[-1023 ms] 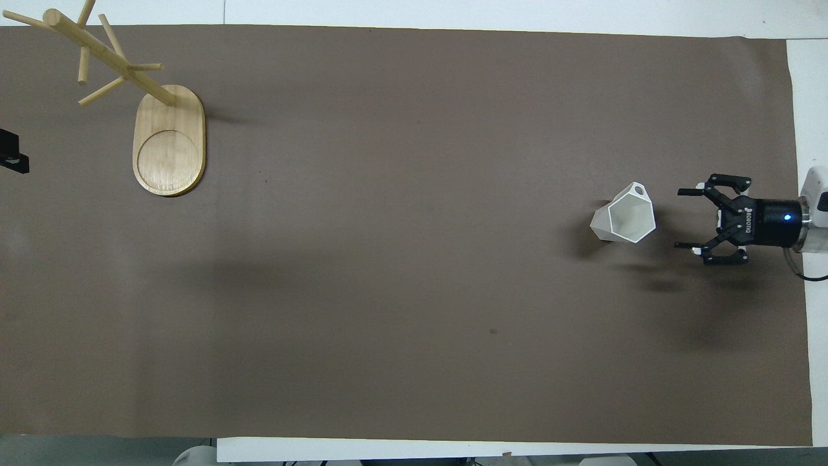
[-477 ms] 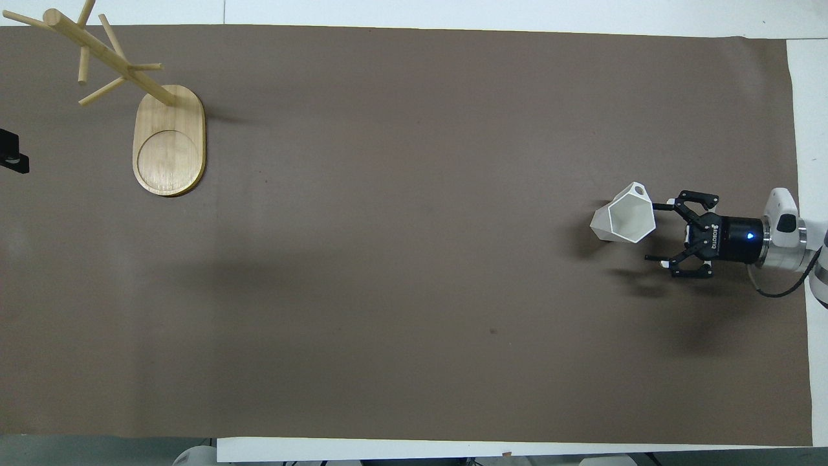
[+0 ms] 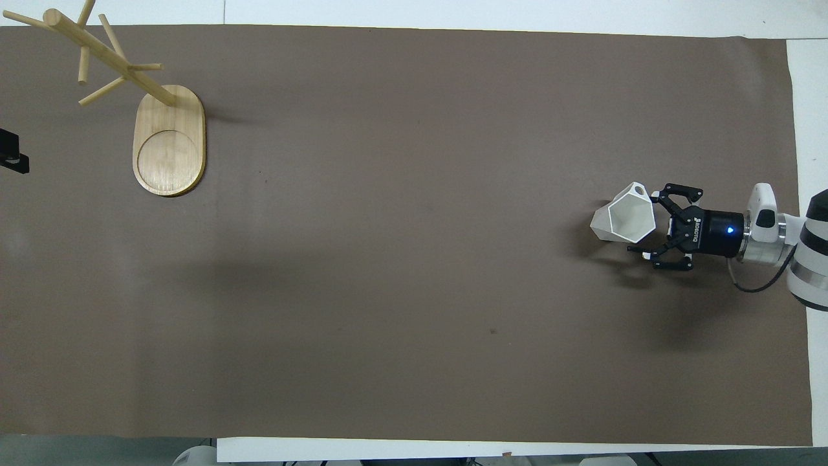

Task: Hang cup on rack
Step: 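Reach the right gripper to the white cup and close on it, then lift the cup with the right gripper while the left gripper approaches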

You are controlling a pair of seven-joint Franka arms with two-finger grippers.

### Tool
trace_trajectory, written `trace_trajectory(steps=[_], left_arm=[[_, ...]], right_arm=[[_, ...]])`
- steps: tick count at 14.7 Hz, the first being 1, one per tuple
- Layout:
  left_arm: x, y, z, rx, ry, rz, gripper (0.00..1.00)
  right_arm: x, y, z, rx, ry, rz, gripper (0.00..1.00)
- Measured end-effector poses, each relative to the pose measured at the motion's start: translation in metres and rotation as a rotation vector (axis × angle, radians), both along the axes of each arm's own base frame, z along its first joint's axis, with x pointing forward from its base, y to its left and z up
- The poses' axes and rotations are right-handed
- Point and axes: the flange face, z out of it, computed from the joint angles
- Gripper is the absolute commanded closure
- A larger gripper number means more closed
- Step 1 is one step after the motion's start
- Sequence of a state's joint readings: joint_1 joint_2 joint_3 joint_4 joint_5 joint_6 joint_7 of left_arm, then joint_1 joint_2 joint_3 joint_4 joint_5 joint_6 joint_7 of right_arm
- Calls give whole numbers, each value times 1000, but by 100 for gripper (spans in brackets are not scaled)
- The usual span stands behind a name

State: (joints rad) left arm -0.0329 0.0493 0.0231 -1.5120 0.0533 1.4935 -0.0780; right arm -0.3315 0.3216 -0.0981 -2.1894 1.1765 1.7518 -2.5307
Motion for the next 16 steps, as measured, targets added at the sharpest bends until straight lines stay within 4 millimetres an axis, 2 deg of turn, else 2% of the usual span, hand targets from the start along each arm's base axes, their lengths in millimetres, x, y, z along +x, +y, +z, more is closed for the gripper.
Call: trace_trajectory(steps=[4,9,10,11,12,13,16], left_arm=[[0,0,0,0,0,0,0],[0,0,0,0,0,0,0],[0,0,0,0,0,0,0],[0,0,0,0,0,0,0],[0,-1,0,0,-1,-2,0],[0,-3,0,0,-2,-6,0],[3,-22,2,-2,-27,-41,0]], right_arm=[[-2,10,-4,13,-26,7,0],[-3,34,-11,41,-73,24,0],[-4,35,-12,42,-72,25,10],[-5,35,-12,43,-73,25,38],[-4,36,-11,43,-75,27,58],[-3,40,-10,43,-78,35,64],[8,58,1,48,-64,57,65]])
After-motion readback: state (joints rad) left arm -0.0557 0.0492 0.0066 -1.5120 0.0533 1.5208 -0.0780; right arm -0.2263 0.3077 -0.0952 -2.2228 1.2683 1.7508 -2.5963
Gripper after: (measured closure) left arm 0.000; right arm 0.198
